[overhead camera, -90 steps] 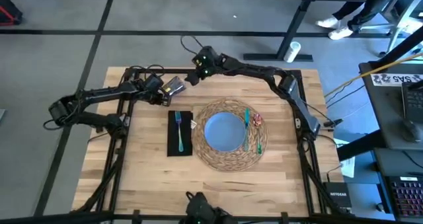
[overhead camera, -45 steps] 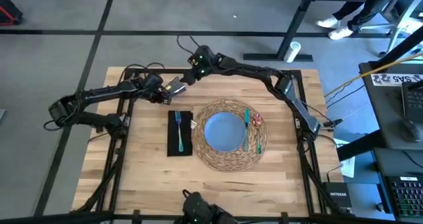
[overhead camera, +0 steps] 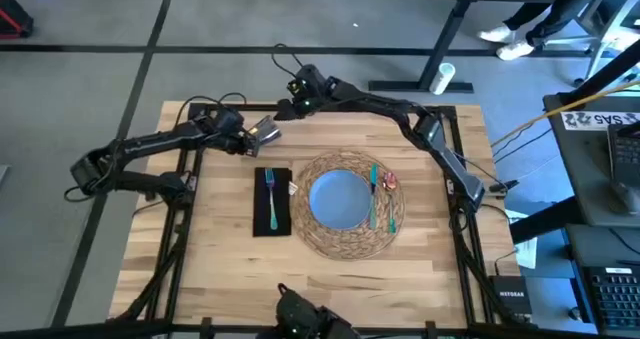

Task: Set table place
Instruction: Put the blue glass cup above the brown placemat

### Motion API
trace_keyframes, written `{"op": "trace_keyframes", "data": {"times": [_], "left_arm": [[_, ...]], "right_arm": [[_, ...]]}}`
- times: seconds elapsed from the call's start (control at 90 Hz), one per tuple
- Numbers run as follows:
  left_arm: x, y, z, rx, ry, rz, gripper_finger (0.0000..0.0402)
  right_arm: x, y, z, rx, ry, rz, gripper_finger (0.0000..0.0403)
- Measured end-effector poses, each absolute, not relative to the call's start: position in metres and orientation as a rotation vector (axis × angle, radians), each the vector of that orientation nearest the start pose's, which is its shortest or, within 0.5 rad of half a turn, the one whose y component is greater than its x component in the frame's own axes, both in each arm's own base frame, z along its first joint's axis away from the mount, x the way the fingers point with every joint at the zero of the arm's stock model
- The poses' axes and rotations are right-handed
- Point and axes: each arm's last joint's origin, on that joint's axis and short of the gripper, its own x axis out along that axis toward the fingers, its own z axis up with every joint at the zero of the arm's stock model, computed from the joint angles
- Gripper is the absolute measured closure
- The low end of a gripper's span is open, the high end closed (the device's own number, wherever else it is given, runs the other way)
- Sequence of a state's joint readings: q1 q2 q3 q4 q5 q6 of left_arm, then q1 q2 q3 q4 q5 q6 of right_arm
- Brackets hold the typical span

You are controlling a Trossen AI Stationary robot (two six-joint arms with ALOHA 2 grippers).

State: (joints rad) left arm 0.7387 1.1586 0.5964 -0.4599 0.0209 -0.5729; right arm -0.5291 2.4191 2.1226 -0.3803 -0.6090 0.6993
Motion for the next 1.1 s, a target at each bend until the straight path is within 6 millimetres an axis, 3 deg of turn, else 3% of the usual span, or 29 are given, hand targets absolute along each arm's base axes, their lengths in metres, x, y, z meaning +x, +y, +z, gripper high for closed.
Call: {"op": "trace_keyframes", "data": {"times": [0.311, 0.622, 1.1], "left_arm": [[0.138, 0.138, 0.182, -0.894, 0.808, 1.051, 0.0402], [0.127, 0.153, 0.181, -0.859, 0.732, 1.328, 0.0402], [0.16, 0.198, 0.144, -0.85, 0.592, 1.157, 0.0402]], "right_arm": [[0.475, -0.25, 0.187, 1.103, 0.711, -0.194, 0.0202], [0.484, -0.241, 0.191, 1.075, 0.665, -0.201, 0.0202], [0.481, -0.243, 0.187, 1.07, 0.688, -0.294, 0.0202]]}}
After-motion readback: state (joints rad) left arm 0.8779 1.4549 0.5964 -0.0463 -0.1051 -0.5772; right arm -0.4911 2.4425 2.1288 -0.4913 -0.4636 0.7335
